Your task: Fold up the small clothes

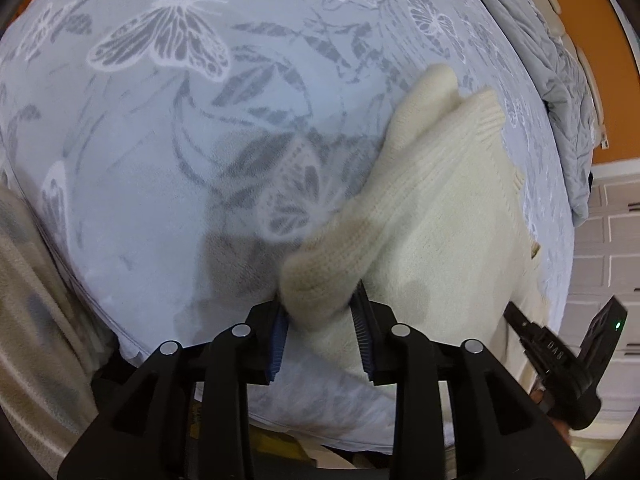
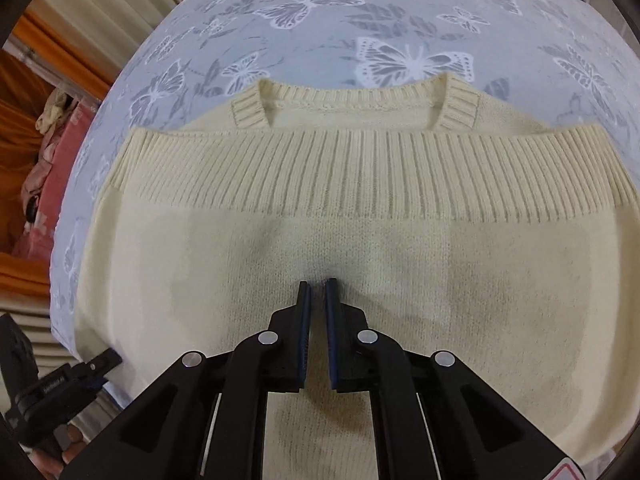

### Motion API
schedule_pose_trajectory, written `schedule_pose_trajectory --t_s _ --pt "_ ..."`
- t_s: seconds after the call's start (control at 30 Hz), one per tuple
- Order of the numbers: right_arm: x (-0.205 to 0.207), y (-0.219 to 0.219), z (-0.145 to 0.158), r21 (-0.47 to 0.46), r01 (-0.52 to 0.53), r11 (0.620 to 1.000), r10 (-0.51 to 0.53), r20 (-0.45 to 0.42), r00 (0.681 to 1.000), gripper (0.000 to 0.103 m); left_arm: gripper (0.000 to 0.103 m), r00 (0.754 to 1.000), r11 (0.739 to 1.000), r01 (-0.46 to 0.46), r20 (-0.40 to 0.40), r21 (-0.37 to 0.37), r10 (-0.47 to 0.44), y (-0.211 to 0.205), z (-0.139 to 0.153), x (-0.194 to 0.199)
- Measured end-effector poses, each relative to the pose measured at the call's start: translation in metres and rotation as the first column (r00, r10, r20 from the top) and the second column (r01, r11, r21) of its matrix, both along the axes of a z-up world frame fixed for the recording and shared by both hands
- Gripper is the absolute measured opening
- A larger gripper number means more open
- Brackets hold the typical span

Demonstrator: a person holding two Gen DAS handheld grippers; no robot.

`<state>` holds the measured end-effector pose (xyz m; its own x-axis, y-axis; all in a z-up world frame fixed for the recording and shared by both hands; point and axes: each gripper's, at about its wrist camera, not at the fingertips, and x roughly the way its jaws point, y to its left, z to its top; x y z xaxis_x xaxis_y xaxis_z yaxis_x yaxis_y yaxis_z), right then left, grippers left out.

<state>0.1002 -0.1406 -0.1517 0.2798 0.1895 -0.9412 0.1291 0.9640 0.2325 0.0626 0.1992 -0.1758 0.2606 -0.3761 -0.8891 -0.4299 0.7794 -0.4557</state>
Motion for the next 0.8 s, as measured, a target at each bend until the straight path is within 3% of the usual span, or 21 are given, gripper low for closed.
schedule_pose_trajectory --t_s 0.13,0.2,0.3,0.43,0.5,0.63,0.7,0.8 --pt "-0.011 -0.008 0.005 0.037 0.015 0.999 -0.016 0.016 1.0 0.004 0.025 0.999 1.0 -0.028 0.02 -0.009 0.028 -0.003 0.002 0.0" --pt "-0.019 -0.014 0.015 0.113 0.078 0.99 -0.081 0.024 0.996 0.006 0.015 0.999 1.0 0.005 0.042 0.016 -0.005 -0.007 0.008 0.0" --pt "-0.033 -0.022 0.03 0.183 0.131 0.974 -0.147 0.076 0.986 0.013 0.012 0.997 0.999 0.02 0.071 0.042 -0.023 -0.013 0.023 0.0" --pt "-0.034 -0.009 0.01 0.043 0.042 0.998 -0.043 0.014 0.999 0.013 0.011 0.983 0.992 0.066 0.162 0.111 -0.084 -0.033 0.062 -0.004" --pt "-0.035 -0.01 0.004 0.05 0.038 0.998 -0.039 0.033 0.999 0.013 0.01 0.97 0.987 0.09 0.215 0.134 -0.117 -0.047 0.084 -0.005" --pt "-0.043 -0.035 0.017 0.182 0.101 0.978 -0.109 0.029 0.994 0.013 0.01 0.917 0.962 0.18 0.318 0.205 -0.239 -0.089 0.134 -0.008" --pt "-0.058 -0.048 0.03 0.211 0.109 0.971 -0.127 0.077 0.989 0.014 0.009 0.878 0.945 0.237 0.367 0.224 -0.307 -0.118 0.158 -0.008" --pt "-0.096 -0.081 0.052 0.246 0.153 0.957 -0.192 0.143 0.971 0.016 0.009 0.794 0.898 0.343 0.426 0.276 -0.435 -0.175 0.185 -0.016"
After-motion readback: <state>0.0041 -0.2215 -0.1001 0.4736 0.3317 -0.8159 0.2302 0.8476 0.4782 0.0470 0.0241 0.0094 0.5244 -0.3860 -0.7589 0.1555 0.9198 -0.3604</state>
